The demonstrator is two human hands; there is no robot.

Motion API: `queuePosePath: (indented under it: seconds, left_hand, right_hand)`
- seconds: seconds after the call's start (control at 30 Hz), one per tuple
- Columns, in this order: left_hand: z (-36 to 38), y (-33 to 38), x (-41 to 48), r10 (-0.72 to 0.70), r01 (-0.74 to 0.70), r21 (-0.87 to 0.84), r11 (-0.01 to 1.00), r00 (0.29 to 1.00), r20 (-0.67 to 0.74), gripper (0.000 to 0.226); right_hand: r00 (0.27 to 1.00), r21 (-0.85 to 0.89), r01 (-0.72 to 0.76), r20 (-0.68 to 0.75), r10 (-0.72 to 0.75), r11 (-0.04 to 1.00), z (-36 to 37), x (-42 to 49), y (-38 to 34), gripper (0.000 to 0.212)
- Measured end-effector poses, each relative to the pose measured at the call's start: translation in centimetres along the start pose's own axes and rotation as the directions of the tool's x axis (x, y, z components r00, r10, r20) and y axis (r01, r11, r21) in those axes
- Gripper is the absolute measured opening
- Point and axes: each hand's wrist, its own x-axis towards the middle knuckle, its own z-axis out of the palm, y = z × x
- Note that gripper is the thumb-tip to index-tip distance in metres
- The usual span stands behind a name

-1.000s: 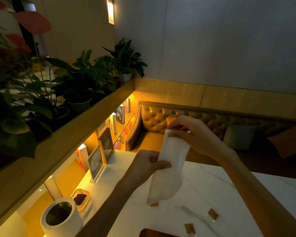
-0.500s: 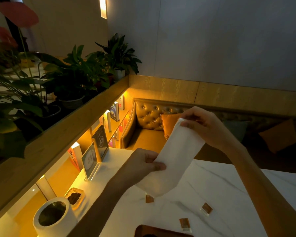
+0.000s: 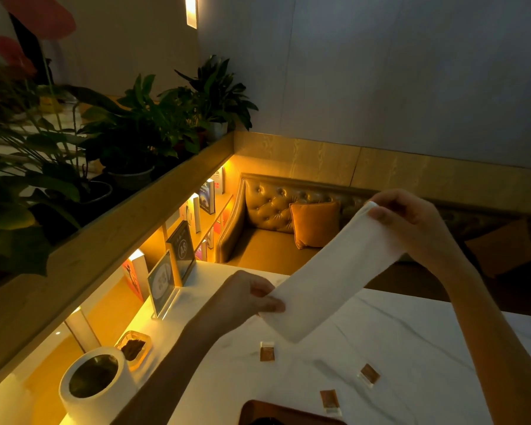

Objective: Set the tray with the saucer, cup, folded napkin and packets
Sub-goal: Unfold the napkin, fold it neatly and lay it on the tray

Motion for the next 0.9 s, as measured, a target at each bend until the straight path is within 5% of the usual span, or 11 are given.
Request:
queuePosePath:
  seconds: [0.33, 0.57, 0.9]
  left_hand:
    - [-0.1, 0.4, 0.5, 0.143, -0.139, 0.035, 0.990, 0.948, -0.284, 0.035]
    - [-1.8, 0.4, -0.3, 0.132, -0.139, -0.256, 0.957, 0.990, -0.044, 0.017]
    - [-1.9, 0.9, 0.2, 0.256, -0.218, 0.138, 0.966, 0.880, -0.400, 0.019]
  right_hand:
    - [0.999, 0.118, -0.019, -0.045, 0.025, 0.993, 0.0, -2.1, 1.5, 0.023]
    - [0.984, 0.130, -0.068, -0.156, 0.088, 0.989, -0.1, -2.7, 2.5, 0.029]
    - [0.965, 0.187, -0.116, -0.212, 0.155, 0.975, 1.2, -4.0, 4.3, 0.031]
